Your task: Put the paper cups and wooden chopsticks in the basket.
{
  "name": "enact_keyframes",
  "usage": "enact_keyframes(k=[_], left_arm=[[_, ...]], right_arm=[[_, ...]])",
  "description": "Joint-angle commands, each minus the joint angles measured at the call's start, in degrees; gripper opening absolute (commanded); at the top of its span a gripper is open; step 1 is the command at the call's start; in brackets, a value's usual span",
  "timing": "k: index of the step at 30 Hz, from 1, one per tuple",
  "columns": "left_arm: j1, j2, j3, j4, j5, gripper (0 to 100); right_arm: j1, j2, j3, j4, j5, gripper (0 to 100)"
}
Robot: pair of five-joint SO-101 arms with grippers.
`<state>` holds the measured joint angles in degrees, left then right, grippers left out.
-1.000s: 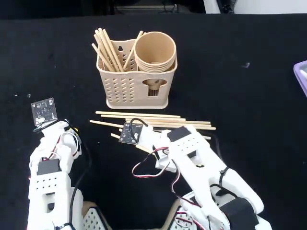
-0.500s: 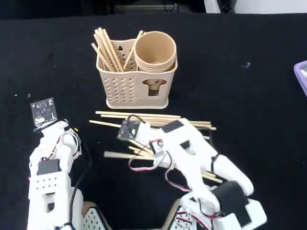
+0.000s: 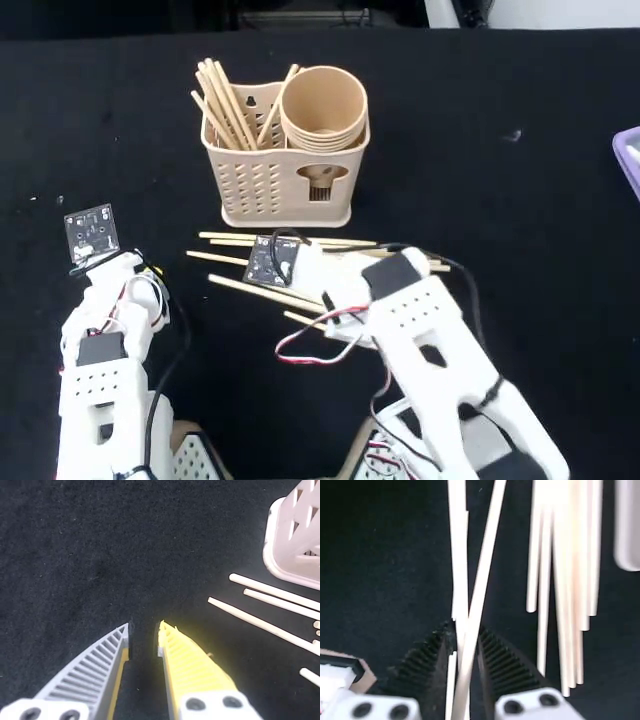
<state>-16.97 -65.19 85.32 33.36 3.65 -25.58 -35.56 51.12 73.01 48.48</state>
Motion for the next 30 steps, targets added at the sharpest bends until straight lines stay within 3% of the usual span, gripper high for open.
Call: enact_keyframes(k=[1,12,30], left_arm=[[0.04,-0.7,-0.48,-0.97,-0.35,11],[0.04,-0.7,-0.48,-1.05,-0.35,11],[-0.04,-0.7,-0.48,-1.05,-0.44,11]], right_arm=[[-0.53,-7.08,-3.65,0.53,-1.76,1.0],[-0.88,-11.82,-16.84,2.64,-11.16,1.0],[-4.92,-11.82,-1.8,-1.76,-11.34,1.1]])
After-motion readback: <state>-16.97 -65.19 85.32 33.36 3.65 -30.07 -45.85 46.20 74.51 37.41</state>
